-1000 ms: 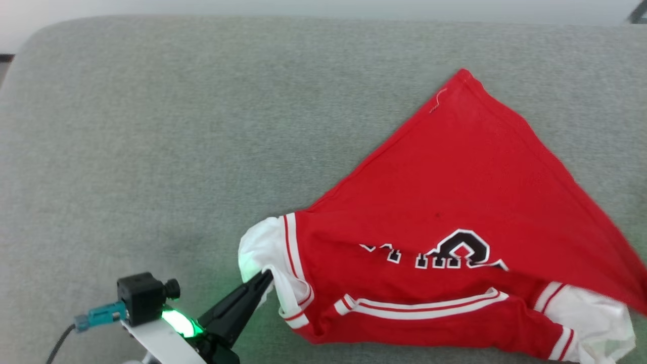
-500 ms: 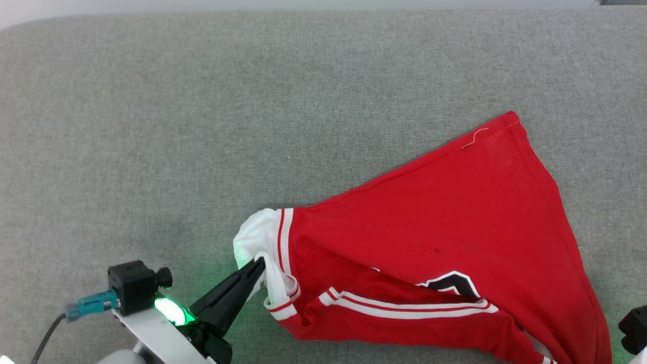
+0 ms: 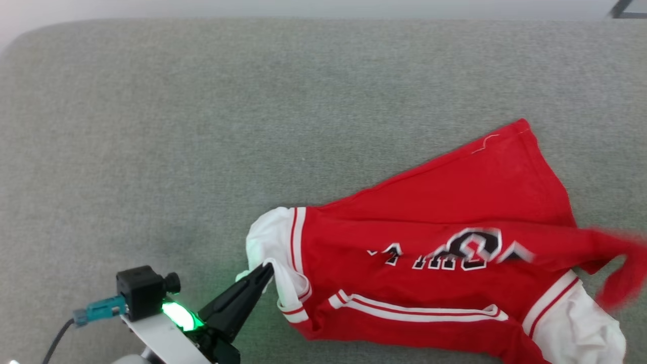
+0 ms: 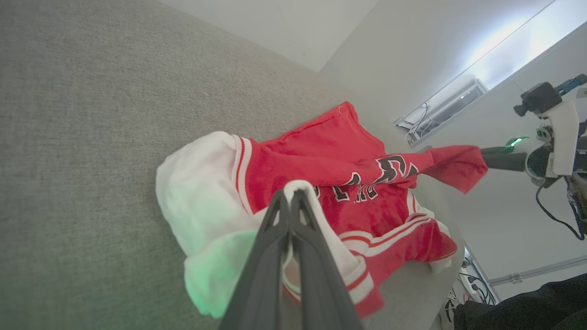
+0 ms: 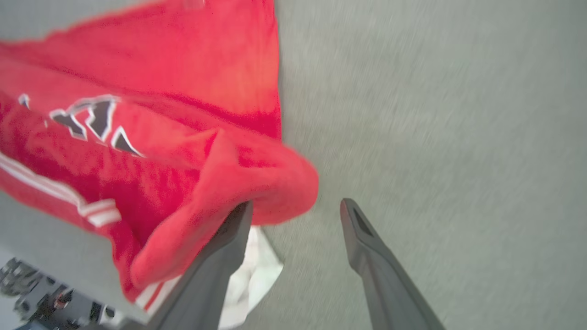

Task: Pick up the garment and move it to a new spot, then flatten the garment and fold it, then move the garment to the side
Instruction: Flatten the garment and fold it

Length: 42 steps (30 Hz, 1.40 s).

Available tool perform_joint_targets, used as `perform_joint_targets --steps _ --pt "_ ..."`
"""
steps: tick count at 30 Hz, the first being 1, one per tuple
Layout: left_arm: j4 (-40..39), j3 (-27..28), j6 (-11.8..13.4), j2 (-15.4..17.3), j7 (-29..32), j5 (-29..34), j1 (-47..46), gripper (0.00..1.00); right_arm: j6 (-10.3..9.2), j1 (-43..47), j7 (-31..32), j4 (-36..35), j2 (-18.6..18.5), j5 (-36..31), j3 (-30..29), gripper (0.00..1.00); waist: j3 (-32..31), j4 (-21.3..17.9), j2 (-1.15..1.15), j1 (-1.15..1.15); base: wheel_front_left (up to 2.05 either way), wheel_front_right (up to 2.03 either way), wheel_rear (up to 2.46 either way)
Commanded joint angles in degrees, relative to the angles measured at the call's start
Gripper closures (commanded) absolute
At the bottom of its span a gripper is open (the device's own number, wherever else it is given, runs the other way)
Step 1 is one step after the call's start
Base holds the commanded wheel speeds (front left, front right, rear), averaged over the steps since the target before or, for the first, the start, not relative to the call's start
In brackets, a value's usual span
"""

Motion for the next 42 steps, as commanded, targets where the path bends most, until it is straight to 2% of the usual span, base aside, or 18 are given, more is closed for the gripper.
perform_joint_targets --steps 1,6,11,15,21,32,33,34,35,36,39,42 --pt "-0.23 -0.06 0.11 -0.44 0.02 0.36 -0.12 1.0 -0.04 -3.81 -0.92 -0.03 -0.57 -0.28 -0.2 0.0 0.42 0.96 0.0 0.0 0.0 0.0 0.0" --pt "-0.17 -1.19 0.11 -1.37 0.02 0.76 -1.64 1.0 -0.04 -17.08 -4.17 3.92 -2.82 -3.09 3.79 0.0 1.71 3.15 0.0 0.0 0.0 0.0 0.0" --pt "-0.02 -2.42 0.11 -2.23 0.02 0.91 -3.74 1.0 -0.04 -29.45 -10.11 12.05 -2.73 -7.71 12.52 0.0 3.31 5.17 0.0 0.0 0.0 0.0 0.0" --pt "0.31 -3.25 0.11 -3.06 0.02 0.93 -5.0 1.0 -0.04 -36.05 -12.16 20.06 -2.52 -9.83 20.43 0.0 4.41 6.43 0.0 0.0 0.0 0.0 0.0" --pt "0.76 -4.13 0.11 -4.01 0.02 0.88 -6.29 1.0 -0.04 -40.17 -10.96 29.0 -3.76 -8.83 27.72 0.0 5.66 7.91 0.0 0.0 0.0 0.0 0.0" --pt "1.45 -5.26 0.11 -5.4 0.02 0.76 -7.56 1.0 -0.01 -40.94 -8.42 35.72 -5.88 -4.28 38.8 0.0 6.39 9.1 0.0 0.0 0.0 0.0 0.0" --pt "1.52 -5.34 0.11 -5.54 0.02 0.74 -7.56 1.0 0.0 -40.79 -8.25 35.86 -5.9 -3.71 39.47 0.22 6.34 9.18 0.0 0.0 0.0 0.0 0.0" --pt "1.61 -5.42 0.11 -5.64 0.02 0.7 -7.57 1.0 0.0 -40.69 -8.02 36.01 -5.95 -3.11 40.12 0.56 6.24 9.25 0.0 0.0 0.0 0.0 0.0" --pt "1.67 -5.45 0.11 -5.72 0.02 0.65 -7.58 1.0 0.0 -40.72 -7.93 36.05 -6.05 -2.53 40.78 0.86 6.12 9.29 0.0 0.0 0.0 0.0 0.0" --pt "1.75 -5.48 0.11 -5.78 0.02 0.56 -7.59 1.0 0.0 -40.81 -8.25 36.16 -6.17 -2.19 41.08 1.0 5.94 9.34 0.0 0.0 0.0 0.0 0.0" --pt "1.9 -5.07 0.11 -5.92 0.02 0.38 -7.54 1.0 0.0 -41.16 -9.52 36.39 -6.15 -1.94 41.21 1.0 5.43 9.33 0.0 0.0 0.0 0.0 0.0" --pt "1.91 -3.92 0.11 -6.23 0.02 0.23 -7.47 1.0 -0.01 -42.23 -13.31 37.34 -5.6 -1.96 39.56 1.0 4.25 9.1 0.0 0.0 0.0 0.0 0.0"
